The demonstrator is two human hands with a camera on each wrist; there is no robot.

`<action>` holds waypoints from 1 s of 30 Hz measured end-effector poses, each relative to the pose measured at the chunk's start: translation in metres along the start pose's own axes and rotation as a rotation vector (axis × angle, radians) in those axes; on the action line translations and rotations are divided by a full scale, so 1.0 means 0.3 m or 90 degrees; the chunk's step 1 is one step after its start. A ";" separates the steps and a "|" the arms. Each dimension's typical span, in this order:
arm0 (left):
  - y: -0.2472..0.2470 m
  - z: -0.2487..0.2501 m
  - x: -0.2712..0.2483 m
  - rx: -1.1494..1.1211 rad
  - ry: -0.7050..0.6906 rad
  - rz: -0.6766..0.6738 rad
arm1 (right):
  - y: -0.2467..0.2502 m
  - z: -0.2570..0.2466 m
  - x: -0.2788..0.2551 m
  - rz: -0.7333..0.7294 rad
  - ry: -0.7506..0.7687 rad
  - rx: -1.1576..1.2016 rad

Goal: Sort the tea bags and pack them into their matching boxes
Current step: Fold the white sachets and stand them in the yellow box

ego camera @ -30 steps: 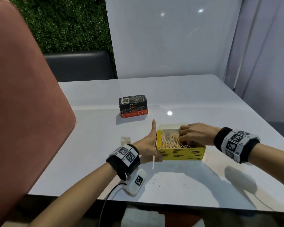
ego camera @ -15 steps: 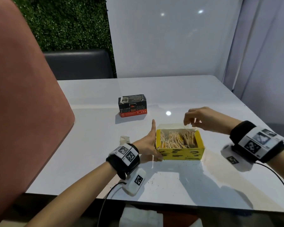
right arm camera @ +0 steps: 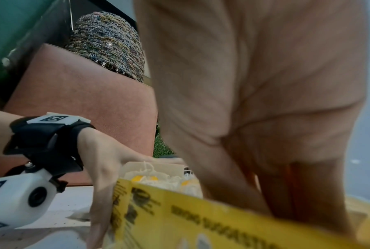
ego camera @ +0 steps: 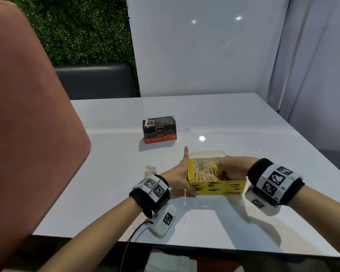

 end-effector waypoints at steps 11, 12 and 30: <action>0.522 -0.144 -0.246 0.047 0.118 0.297 | 0.268 -0.109 -0.084 0.244 0.037 0.166; 0.545 -0.176 -0.261 0.057 0.151 0.305 | 0.292 -0.161 -0.072 0.251 0.058 0.208; 0.261 -0.349 -0.347 -0.325 0.260 0.159 | 0.178 -0.491 0.263 0.152 -0.065 0.349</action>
Point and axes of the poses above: each hand's wrist, its own x-axis towards the middle knuckle, its own y-axis out of the back of the hand, z = x × y, the point moved 10 cm from there along x, towards the middle knuckle, and after that the axes turned 9 degrees about -x, right-handed, at the moved point
